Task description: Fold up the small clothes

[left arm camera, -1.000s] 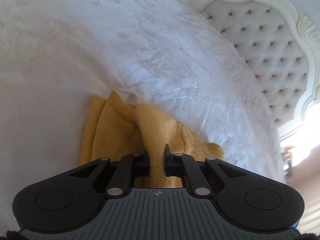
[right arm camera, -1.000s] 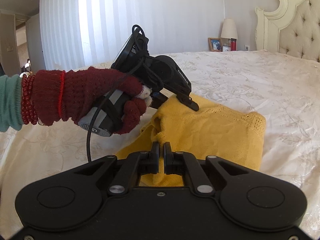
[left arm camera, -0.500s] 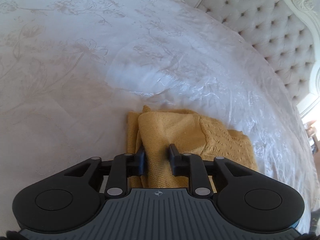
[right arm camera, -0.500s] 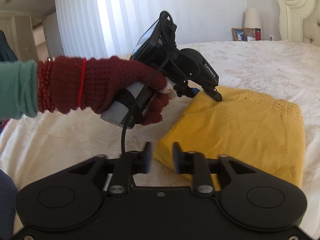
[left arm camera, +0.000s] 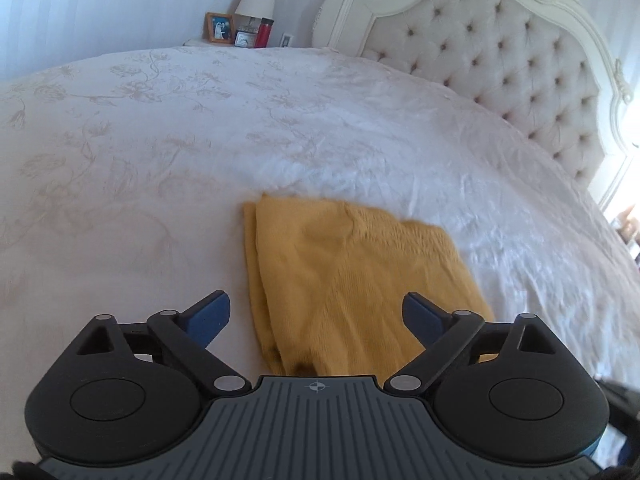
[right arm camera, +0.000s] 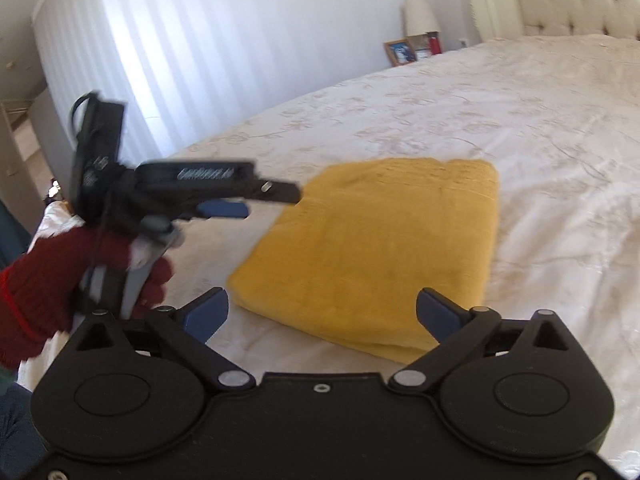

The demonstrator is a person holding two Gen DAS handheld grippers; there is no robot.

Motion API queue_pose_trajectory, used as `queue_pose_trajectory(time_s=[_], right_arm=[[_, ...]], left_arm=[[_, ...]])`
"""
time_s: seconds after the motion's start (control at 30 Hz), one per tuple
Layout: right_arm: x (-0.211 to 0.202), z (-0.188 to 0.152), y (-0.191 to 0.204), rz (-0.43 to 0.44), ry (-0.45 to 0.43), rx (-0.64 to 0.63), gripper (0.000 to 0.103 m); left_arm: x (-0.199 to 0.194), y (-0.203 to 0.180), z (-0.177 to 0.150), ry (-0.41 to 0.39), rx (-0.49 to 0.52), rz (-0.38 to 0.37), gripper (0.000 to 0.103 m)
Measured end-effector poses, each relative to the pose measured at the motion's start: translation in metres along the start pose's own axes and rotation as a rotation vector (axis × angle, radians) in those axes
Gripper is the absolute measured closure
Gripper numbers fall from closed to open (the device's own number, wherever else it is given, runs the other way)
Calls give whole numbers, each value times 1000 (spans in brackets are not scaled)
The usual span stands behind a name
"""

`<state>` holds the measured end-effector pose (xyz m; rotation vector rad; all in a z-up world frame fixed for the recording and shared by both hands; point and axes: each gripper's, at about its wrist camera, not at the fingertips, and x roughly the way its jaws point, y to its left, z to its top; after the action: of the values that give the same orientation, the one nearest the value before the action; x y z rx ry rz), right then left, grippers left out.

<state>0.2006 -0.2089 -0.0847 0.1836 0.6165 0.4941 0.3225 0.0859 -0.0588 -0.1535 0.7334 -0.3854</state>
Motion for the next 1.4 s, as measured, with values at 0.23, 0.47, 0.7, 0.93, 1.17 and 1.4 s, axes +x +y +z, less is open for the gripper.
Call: queue_pose_trajectory(time_s=[0.23,0.47,0.7,0.93,1.17,1.4], right_arm=[[1,15,-23,-114,15,13,1],[35,47,-51,-171,6,77,1],[98,78,-89,-262,76,113,1],[133,82,-141,-365,131,203,1],[120,87,-146,-358,102,239,1],[73,56,-120,-230,108,247,1]], left_arm=[[26,2,-27,111,93,52,9],[25,12,-35,101,90,16,8],[25,12,-35,105,79,3,7],[23,17,-34,112,62,-24,7],[25,20,-32,119,69,-34,7],[25,19,-31,123,65,-33,7]])
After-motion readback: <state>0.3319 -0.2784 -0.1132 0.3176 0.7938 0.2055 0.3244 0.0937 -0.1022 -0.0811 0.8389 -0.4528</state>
